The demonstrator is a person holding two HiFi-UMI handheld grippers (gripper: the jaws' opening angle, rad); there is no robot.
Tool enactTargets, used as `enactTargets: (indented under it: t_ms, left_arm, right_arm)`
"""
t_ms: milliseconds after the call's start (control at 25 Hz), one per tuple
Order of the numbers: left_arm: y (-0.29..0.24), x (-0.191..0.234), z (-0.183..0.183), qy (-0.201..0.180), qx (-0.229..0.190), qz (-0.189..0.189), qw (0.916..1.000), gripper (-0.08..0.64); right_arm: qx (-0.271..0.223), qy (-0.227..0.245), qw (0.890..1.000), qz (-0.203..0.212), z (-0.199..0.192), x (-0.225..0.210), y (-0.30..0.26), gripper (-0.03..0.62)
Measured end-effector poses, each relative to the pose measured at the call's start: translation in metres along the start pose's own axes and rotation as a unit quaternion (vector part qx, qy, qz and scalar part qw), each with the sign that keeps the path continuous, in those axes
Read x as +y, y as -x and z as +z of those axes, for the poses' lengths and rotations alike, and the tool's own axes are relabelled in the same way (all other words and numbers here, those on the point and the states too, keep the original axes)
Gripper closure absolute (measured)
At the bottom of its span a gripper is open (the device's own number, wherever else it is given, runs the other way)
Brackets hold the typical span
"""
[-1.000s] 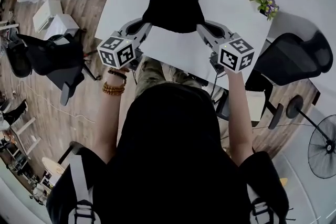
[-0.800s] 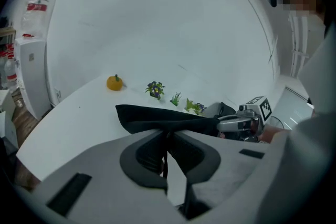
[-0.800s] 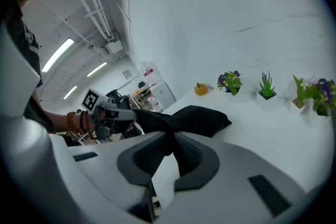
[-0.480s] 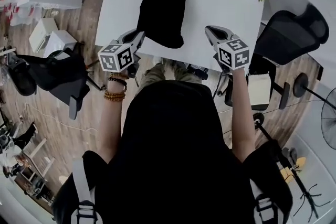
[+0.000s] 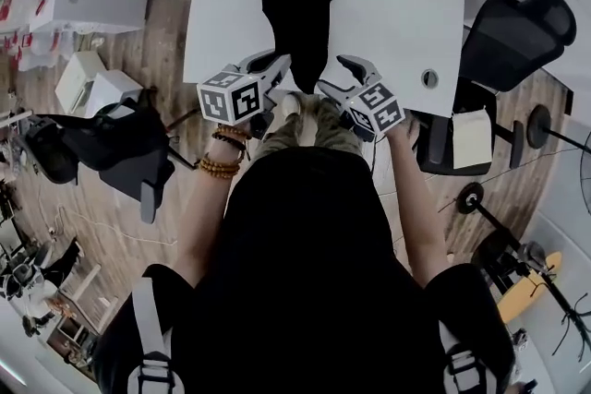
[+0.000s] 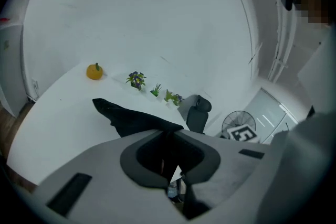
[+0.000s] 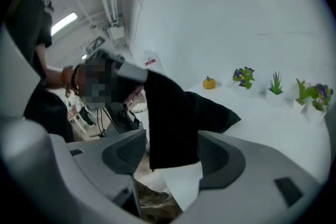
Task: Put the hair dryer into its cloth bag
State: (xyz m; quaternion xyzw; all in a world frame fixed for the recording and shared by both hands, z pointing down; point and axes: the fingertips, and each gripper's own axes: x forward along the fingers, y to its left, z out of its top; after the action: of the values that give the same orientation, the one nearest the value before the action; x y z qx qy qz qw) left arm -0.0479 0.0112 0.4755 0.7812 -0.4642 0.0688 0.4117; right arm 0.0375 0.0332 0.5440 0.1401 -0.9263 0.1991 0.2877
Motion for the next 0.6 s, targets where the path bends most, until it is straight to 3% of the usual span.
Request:
enactTargets:
  t_ms: [160,280,320,360,400,600]
  left_arm:
    - [0.005,-0.012,0.002,-0.009,-0.006,-0.032,0.9994,0.52]
    - [0.012,-0.014,0.004,-0.007,-0.009,-0.045,0.9989,0.52]
    - [0.015,-0.014,0.005,-0.006,-0.009,-0.048,0.9988,0.52]
    - [0.02,-0.012,0.006,-0.005,-0.012,-0.05,0.9986,0.52]
    - [0.025,-0.009,0.007,-0.002,-0.016,-0.052,0.9985,0.52]
    - [0.053,0.009,0.022,0.019,-0.048,-0.069,0.9963,0.52]
  right_arm:
    - [0.063,0.12,0.987,-0.086,-0.033,0.02,-0.035,0.285]
    - [0.092,0.131,0.977,-0.141,-0.05,0.01,-0.041,0.287]
    - [0.091,0.125,0.976,-0.154,-0.051,0.007,-0.038,0.314]
    - [0.085,0.121,0.975,-0.168,-0.049,0.003,-0.033,0.469]
    - [0.077,0.118,0.974,-0.176,-0.044,0.001,-0.026,0.529]
    - [0.037,0.112,0.983,-0.141,0.001,0.014,0.015,0.548]
